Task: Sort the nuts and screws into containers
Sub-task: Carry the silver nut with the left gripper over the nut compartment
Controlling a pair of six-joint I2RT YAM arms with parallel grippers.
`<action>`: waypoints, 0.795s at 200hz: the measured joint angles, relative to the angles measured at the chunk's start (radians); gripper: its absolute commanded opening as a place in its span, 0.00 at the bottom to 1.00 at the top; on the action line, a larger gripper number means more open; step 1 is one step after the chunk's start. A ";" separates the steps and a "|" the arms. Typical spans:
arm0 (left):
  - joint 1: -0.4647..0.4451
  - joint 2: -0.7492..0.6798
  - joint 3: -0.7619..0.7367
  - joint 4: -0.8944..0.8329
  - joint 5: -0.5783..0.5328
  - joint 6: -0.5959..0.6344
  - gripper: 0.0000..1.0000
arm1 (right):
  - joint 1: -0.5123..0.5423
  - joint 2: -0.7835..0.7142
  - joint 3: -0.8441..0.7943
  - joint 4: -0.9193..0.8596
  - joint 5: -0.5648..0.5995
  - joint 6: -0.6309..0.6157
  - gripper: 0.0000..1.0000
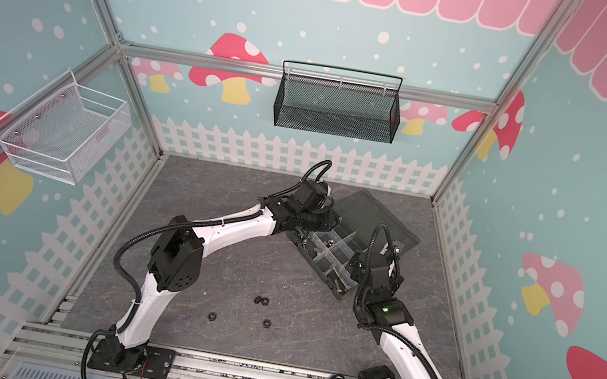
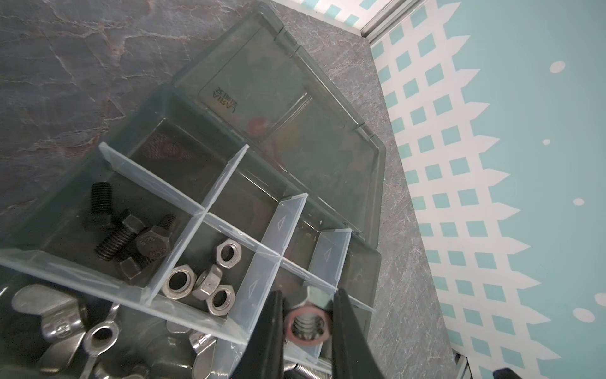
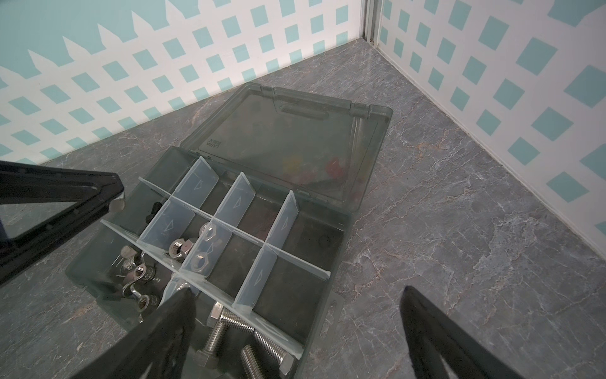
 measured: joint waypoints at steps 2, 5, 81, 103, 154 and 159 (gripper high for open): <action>0.000 0.001 0.000 -0.002 0.000 0.000 0.13 | 0.000 0.000 0.000 0.000 0.000 0.000 0.98; 0.000 0.003 0.000 -0.004 0.000 0.000 0.13 | 0.000 0.000 0.000 -0.001 0.000 0.000 0.98; -0.002 0.090 0.034 -0.077 -0.005 0.018 0.21 | 0.000 0.000 0.000 -0.005 -0.001 0.004 0.98; -0.003 0.111 0.041 -0.098 -0.009 0.025 0.30 | 0.000 0.000 0.000 -0.006 -0.001 0.004 0.98; -0.003 0.119 0.055 -0.115 -0.021 0.043 0.49 | 0.000 0.001 0.000 -0.006 -0.003 0.004 0.98; -0.003 0.119 0.056 -0.114 -0.023 0.042 0.49 | 0.000 0.001 0.000 -0.006 -0.004 0.004 0.98</action>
